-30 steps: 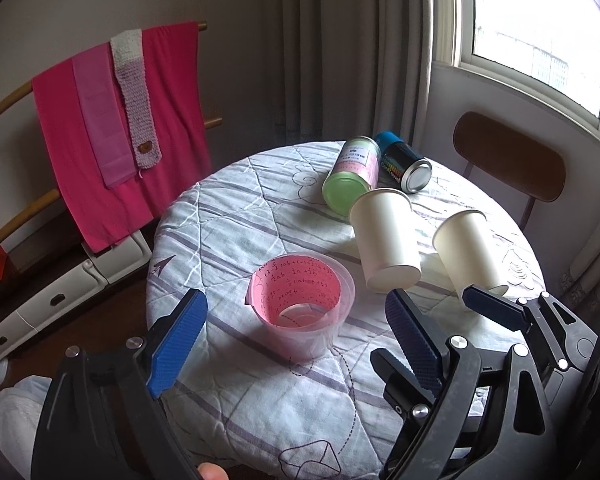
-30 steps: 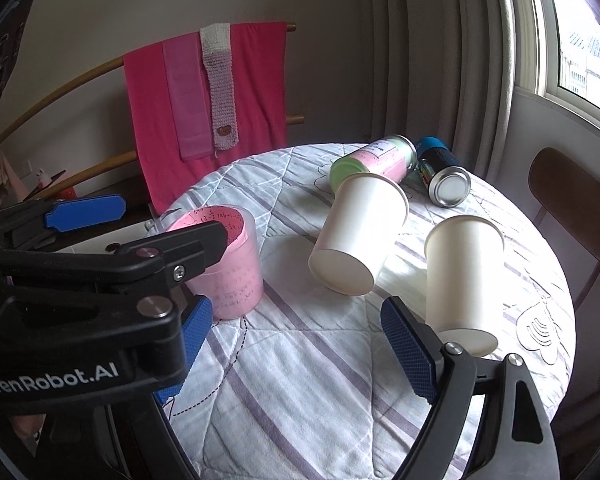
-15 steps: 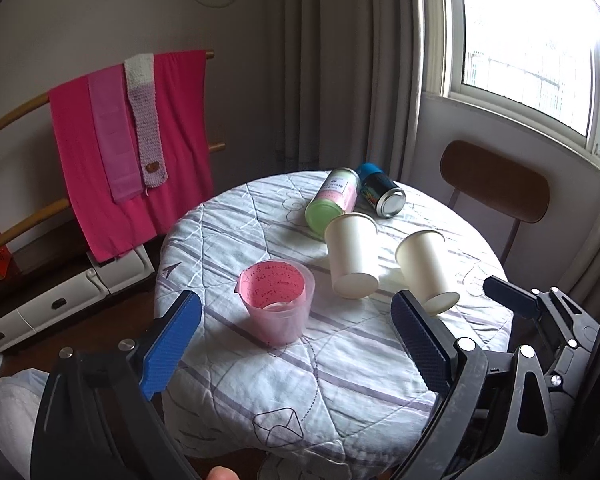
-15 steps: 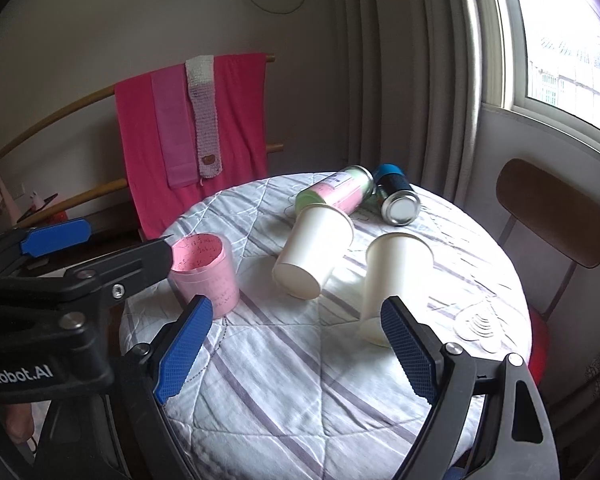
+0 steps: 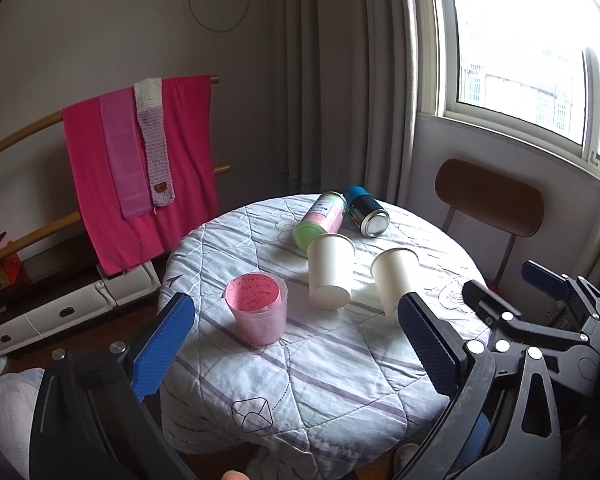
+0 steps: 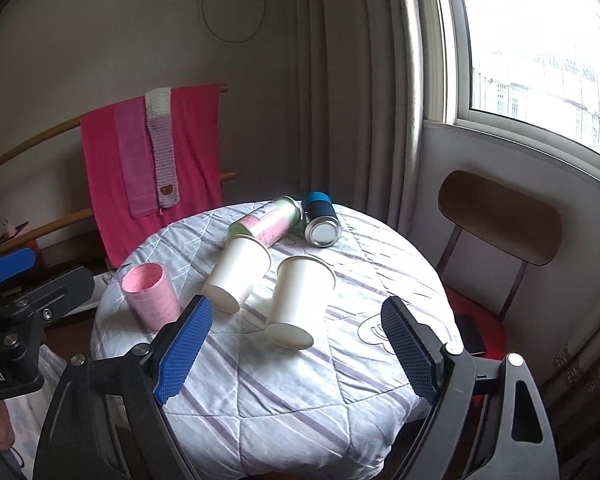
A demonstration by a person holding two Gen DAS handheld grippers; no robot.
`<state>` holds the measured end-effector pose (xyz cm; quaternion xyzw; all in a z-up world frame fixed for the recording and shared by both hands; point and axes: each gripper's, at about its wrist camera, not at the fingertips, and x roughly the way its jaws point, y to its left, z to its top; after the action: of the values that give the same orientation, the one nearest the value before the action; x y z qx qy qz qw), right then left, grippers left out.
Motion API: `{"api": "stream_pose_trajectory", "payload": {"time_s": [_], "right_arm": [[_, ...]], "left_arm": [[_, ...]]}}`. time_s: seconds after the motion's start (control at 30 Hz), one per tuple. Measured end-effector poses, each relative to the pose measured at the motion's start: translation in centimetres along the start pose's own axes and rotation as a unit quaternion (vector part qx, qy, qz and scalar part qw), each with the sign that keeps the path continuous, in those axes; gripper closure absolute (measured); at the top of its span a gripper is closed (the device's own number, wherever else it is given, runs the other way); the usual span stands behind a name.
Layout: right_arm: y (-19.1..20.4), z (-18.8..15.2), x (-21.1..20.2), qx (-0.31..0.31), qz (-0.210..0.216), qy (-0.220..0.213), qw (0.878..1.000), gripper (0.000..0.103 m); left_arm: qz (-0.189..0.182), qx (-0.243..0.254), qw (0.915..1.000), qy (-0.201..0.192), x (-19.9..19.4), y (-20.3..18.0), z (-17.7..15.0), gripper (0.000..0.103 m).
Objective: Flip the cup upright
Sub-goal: 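Open the left gripper and withdraw it from the upright pink cup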
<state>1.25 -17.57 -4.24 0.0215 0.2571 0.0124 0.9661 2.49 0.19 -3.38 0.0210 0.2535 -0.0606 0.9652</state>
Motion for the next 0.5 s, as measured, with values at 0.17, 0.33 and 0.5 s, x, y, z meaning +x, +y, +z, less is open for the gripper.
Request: {"api": "stream_pose_trajectory", "payload": {"time_s": [0.17,0.33,0.5], "right_arm": [[-1.4,0.5,-0.9,0.021,0.005,-0.004,1.0,0.015],[-1.9,0.8,-1.5,0.027,0.012,-0.012,0.999,0.015],[-2.1,0.7,-1.2,0.028,0.014,-0.005,1.0,0.016]], "left_arm": [[0.03,0.011,0.9995,0.001,-0.1,-0.9,0.1,0.0],[0.028,0.017,0.9994,0.007,0.0,-1.8,0.1,0.0],[0.027,0.023,0.9993,0.011,0.1,-2.4,0.0,0.0]]}}
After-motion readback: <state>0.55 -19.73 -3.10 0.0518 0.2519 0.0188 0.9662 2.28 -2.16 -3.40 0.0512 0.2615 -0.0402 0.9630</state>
